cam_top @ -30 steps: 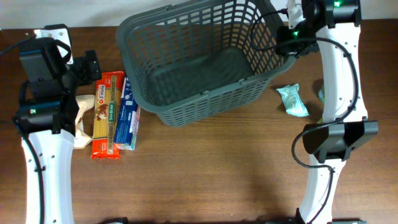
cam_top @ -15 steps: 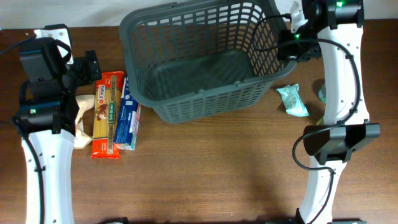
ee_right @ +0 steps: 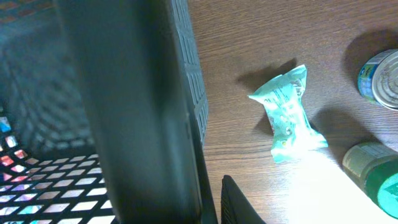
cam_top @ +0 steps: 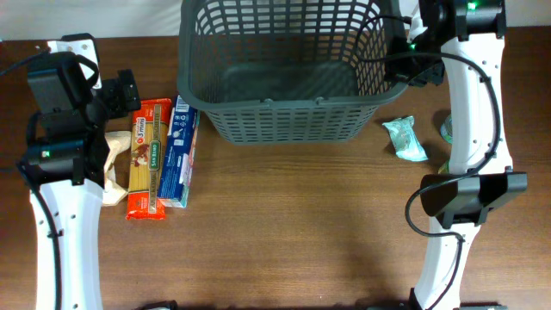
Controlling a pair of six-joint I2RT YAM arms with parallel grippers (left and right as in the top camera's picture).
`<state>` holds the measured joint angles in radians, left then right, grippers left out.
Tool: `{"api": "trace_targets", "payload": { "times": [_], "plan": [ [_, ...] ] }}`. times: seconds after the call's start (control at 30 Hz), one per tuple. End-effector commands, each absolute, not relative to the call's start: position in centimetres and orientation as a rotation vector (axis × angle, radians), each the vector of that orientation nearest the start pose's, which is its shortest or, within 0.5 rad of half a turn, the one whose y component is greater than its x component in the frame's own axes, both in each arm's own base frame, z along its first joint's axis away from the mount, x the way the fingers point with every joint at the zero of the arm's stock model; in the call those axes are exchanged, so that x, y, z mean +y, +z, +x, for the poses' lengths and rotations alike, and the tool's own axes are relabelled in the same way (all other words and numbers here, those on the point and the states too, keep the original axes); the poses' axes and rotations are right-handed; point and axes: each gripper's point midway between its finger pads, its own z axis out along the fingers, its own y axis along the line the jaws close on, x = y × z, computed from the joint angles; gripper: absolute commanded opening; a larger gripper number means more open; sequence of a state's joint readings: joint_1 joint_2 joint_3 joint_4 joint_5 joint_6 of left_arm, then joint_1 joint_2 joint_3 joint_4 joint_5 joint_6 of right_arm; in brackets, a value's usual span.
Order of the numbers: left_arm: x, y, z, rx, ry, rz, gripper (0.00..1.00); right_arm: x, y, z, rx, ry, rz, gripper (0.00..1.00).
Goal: Pack container
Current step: 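Drag the grey basket toward the table centre with the right gripper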
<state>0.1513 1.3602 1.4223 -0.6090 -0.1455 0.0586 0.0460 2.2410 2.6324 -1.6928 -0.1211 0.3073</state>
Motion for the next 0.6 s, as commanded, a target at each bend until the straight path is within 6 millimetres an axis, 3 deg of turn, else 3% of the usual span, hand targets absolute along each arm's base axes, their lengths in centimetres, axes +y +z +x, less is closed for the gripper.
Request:
{"api": "trace_targets", "payload": {
  "times": [0.0, 0.4, 0.43, 0.47, 0.5, 0.57],
  "plan": [
    [8.73, 32.63, 40.73, 2.100, 0.267, -0.194, 0.99, 2.81, 24.05, 44.97, 2.834, 0.164, 0.441, 0.15],
    [8.73, 32.63, 40.73, 2.100, 0.267, -0.194, 0.99, 2.54, 24.04, 44.98, 2.833, 0.138, 0.437, 0.16],
    [8.73, 32.63, 40.73, 2.100, 0.267, -0.194, 0.99, 2.54, 24.04, 44.99, 2.832, 0.138, 0.436, 0.30],
    [8.73, 32.63, 40.73, 2.100, 0.267, -0.194, 0.99, 2.54, 24.04, 45.00, 2.832, 0.137, 0.436, 0.69],
    [8.73, 32.63, 40.73, 2.100, 0.267, -0.194, 0.99, 2.52, 24.06, 45.07, 2.831, 0.136, 0.425, 0.81],
    [8.74, 32.63, 40.72, 2.100, 0.267, -0.194, 0.99, 2.53, 24.30, 45.26, 2.823, 0.132, 0.373, 0.87]
  ]
}}
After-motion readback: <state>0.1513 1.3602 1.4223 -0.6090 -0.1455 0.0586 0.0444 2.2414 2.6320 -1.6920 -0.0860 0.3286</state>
